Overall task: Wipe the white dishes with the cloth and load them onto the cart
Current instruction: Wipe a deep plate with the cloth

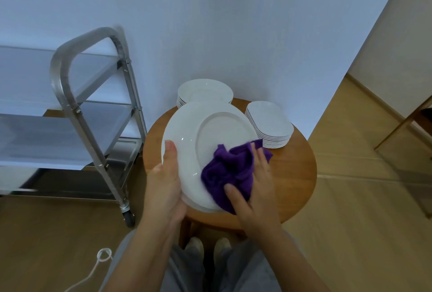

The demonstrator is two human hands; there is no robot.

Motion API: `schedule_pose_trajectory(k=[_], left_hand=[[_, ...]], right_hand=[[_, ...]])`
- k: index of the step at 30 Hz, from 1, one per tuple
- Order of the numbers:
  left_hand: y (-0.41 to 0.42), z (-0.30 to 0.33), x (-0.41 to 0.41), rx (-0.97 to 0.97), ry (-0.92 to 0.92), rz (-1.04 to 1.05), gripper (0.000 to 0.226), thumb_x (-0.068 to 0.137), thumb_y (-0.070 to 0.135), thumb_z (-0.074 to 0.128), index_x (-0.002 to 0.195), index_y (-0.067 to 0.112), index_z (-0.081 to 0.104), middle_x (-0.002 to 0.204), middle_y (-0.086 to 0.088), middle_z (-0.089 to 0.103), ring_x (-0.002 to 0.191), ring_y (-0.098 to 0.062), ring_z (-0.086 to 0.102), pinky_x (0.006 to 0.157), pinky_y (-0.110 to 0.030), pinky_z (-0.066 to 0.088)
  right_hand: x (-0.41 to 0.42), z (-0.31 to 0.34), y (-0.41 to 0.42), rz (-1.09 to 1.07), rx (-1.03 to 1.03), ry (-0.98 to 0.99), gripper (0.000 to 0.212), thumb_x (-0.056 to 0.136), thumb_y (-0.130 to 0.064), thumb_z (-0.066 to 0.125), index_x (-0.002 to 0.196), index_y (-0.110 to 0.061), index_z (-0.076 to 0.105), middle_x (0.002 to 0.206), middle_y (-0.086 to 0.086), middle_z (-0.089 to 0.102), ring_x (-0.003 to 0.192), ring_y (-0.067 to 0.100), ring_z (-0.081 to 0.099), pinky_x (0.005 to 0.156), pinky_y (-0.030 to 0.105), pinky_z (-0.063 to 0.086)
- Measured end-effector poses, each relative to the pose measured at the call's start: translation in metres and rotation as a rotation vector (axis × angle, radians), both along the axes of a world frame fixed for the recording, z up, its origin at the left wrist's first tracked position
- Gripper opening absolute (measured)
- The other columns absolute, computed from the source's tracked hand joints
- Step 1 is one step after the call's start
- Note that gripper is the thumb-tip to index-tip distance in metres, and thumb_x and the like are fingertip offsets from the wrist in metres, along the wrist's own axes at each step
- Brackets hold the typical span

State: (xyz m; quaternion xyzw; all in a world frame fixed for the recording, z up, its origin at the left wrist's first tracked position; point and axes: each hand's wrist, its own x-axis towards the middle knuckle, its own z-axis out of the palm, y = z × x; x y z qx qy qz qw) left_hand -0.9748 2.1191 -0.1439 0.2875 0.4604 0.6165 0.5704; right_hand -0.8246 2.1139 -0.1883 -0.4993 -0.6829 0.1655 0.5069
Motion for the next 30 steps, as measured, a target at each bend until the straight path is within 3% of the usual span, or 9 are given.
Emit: schedule_pose_trajectory(k=[3,5,10,15,19,22,24,26,30], left_hand=[[-0.001,-0.001,-0.001,0.014,0.002,-0.027,0.041,0.068,0.056,0.053,0.099,0.031,0.062,0.100,-0.004,0.073,0.093,-0.026,0.069,0.082,-0.046,0.053],[0.001,-0.004,-0.003,0.016,0.019,-0.028,0.042,0.067,0.055,0.053,0.098,0.030,0.062,0.098,-0.003,0.073,0.090,-0.024,0.070,0.076,-0.041,0.054],[0.005,-0.010,-0.010,0.002,0.124,-0.043,0.043,0.066,0.059,0.050,0.094,0.028,0.062,0.087,-0.001,0.074,0.078,-0.019,0.071,0.065,-0.033,0.053],[0.008,-0.011,-0.015,-0.031,0.199,-0.084,0.037,0.061,0.059,0.052,0.079,0.028,0.064,0.076,0.001,0.074,0.072,-0.020,0.071,0.068,-0.037,0.055],[0.010,-0.011,-0.019,-0.014,0.199,-0.065,0.037,0.059,0.059,0.053,0.072,0.028,0.069,0.072,0.004,0.073,0.064,-0.014,0.070,0.056,-0.029,0.053],[0.014,-0.011,-0.013,0.046,0.163,0.045,0.048,0.056,0.061,0.058,0.085,0.022,0.065,0.073,0.005,0.073,0.063,-0.010,0.070,0.046,-0.020,0.051],[0.019,-0.011,-0.012,0.067,0.159,0.095,0.054,0.057,0.059,0.058,0.087,0.016,0.065,0.069,0.005,0.072,0.059,-0.007,0.068,0.044,-0.016,0.048],[0.024,-0.013,-0.012,0.051,0.182,0.092,0.051,0.059,0.059,0.056,0.088,0.017,0.064,0.068,0.008,0.072,0.057,-0.005,0.068,0.042,-0.015,0.047],[0.033,-0.025,-0.010,0.042,0.245,0.070,0.032,0.070,0.054,0.053,0.089,0.029,0.062,0.076,0.016,0.072,0.068,-0.005,0.069,0.046,-0.015,0.049]], right_hand=[[0.007,0.004,0.013,-0.003,-0.192,0.256,0.079,0.078,-0.056,0.057,0.145,-0.029,0.024,0.144,-0.002,0.040,0.131,0.017,0.039,0.107,0.047,0.037],[0.011,0.009,0.026,-0.014,-0.256,0.288,0.076,0.080,-0.053,0.058,0.144,-0.023,0.029,0.137,-0.005,0.047,0.123,0.011,0.046,0.105,0.042,0.041],[0.015,0.022,0.055,-0.069,-0.240,0.229,0.029,0.093,-0.040,0.052,0.118,-0.025,0.052,0.109,-0.009,0.060,0.100,0.004,0.055,0.092,0.037,0.047],[0.013,0.040,0.078,-0.010,-0.143,-0.008,0.033,0.088,-0.047,0.047,0.117,-0.033,0.051,0.107,-0.014,0.057,0.097,-0.001,0.050,0.080,0.007,0.036],[0.012,0.040,0.087,0.013,-0.133,0.096,0.012,0.089,-0.042,0.050,0.101,-0.043,0.050,0.098,-0.019,0.061,0.091,-0.007,0.055,0.077,0.003,0.038],[0.012,0.025,0.090,-0.122,-0.204,0.256,0.011,0.095,-0.037,0.050,0.102,-0.031,0.056,0.095,-0.011,0.064,0.090,0.002,0.058,0.081,0.018,0.044],[0.009,0.012,0.087,-0.229,-0.272,0.289,0.015,0.095,-0.037,0.049,0.087,-0.026,0.055,0.082,-0.006,0.063,0.079,0.010,0.058,0.070,0.025,0.045],[0.010,0.001,0.084,-0.272,-0.291,0.239,0.020,0.096,-0.036,0.048,0.077,-0.028,0.049,0.074,-0.005,0.059,0.069,0.009,0.055,0.059,0.018,0.042],[0.024,-0.009,0.086,-0.272,-0.421,0.038,0.013,0.093,-0.033,0.052,0.101,-0.024,0.054,0.083,-0.007,0.059,0.072,0.007,0.054,0.055,0.017,0.035]])
